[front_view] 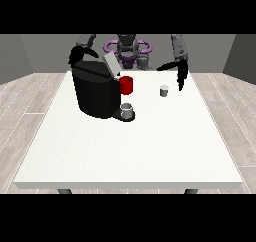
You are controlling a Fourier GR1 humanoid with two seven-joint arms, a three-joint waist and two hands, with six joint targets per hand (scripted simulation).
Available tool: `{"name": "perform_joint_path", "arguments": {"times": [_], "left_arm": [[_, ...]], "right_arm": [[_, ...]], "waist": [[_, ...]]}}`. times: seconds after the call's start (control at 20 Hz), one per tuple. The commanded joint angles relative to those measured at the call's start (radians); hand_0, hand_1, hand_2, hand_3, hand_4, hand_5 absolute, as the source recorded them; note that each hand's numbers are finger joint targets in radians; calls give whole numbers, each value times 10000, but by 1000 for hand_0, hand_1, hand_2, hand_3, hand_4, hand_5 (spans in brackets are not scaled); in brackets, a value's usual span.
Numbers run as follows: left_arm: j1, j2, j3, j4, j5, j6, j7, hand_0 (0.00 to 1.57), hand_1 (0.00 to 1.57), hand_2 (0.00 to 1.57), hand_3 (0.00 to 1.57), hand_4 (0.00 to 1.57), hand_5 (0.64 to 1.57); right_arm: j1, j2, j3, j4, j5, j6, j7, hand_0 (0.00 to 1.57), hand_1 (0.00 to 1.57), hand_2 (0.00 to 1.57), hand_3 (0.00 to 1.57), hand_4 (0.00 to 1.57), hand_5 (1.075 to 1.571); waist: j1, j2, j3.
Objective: Insert the coffee pod into the coffee machine and close the lid
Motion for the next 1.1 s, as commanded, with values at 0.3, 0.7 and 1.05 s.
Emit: {"name": "perform_joint_path", "arguments": {"times": [0.3,0.7,1.05], "left_arm": [[-1018,425,-440,1539,-1198,-207,14,0,0,113,0,0,1571],[-1372,-10,-442,3285,-2091,555,-320,695,695,778,429,0,1571],[-1094,298,-1104,3921,-3420,1154,-951,600,600,715,469,0,1571]], "right_arm": [[-647,185,101,1374,750,-871,-94,0,0,0,0,428,1571],[-774,241,306,1342,767,-938,616,0,0,0,0,392,1571],[-549,108,254,1286,497,-533,543,0,0,0,0,453,1571]], "waist": [[415,174,0],[27,-226,-3],[-197,-172,-3]]}}
